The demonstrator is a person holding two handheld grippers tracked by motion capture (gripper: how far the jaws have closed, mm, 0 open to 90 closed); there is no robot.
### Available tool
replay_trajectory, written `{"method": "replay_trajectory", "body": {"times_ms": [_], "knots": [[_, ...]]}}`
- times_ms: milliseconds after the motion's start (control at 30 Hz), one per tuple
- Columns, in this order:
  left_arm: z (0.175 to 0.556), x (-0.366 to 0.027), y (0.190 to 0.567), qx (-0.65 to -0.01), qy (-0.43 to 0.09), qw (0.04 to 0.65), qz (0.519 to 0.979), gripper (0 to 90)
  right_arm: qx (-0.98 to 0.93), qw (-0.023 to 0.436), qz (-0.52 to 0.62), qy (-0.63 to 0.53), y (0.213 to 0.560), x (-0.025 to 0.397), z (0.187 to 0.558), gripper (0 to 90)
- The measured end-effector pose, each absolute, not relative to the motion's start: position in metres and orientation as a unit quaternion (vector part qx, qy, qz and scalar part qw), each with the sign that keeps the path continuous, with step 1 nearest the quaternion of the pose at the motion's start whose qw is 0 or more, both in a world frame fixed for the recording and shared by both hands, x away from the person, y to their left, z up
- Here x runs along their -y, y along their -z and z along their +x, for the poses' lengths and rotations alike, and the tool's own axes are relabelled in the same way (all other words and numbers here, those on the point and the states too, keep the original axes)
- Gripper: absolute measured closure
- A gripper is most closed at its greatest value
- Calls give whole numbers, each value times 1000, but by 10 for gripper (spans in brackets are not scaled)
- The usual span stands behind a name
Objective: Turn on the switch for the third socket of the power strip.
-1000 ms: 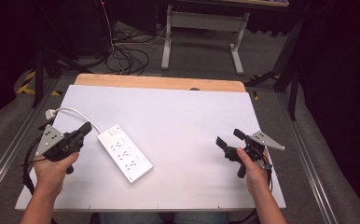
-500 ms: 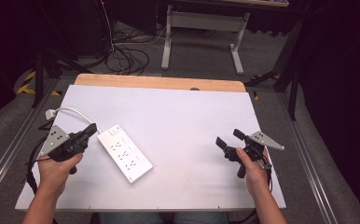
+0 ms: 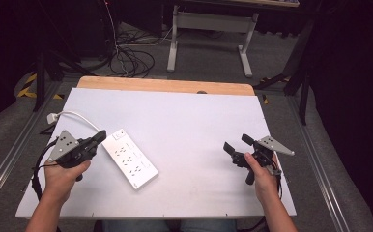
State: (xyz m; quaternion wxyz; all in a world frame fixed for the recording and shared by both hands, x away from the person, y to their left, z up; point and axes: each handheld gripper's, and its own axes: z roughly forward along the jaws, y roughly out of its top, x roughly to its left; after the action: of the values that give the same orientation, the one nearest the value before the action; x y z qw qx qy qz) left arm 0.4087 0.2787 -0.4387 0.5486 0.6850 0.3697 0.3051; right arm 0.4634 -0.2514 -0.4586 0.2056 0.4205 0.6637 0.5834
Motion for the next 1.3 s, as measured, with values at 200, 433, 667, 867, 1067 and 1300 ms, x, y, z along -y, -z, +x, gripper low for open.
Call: {"method": "replay_trajectory", "body": {"times_ms": [200, 433, 667, 867, 1067, 1300], "knots": [[409, -273, 439, -362, -301, 544, 694, 898, -664, 205, 422, -583, 459, 252, 463, 81], [409, -271, 438, -355, -301, 538, 704, 898, -664, 204, 423, -582, 459, 251, 464, 81], [410, -267, 439, -345, -300, 532, 713, 898, -666, 203, 423, -580, 460, 251, 464, 82], [410, -264, 439, -337, -297, 529, 720, 898, -668, 203, 422, -578, 460, 251, 464, 83], [410, -259, 439, -330, -290, 524, 730, 898, -668, 202, 423, -578, 460, 250, 464, 83], [410, -254, 440, -321, -286, 520, 738, 898, -669, 201, 424, -577, 460, 250, 464, 83]]}}
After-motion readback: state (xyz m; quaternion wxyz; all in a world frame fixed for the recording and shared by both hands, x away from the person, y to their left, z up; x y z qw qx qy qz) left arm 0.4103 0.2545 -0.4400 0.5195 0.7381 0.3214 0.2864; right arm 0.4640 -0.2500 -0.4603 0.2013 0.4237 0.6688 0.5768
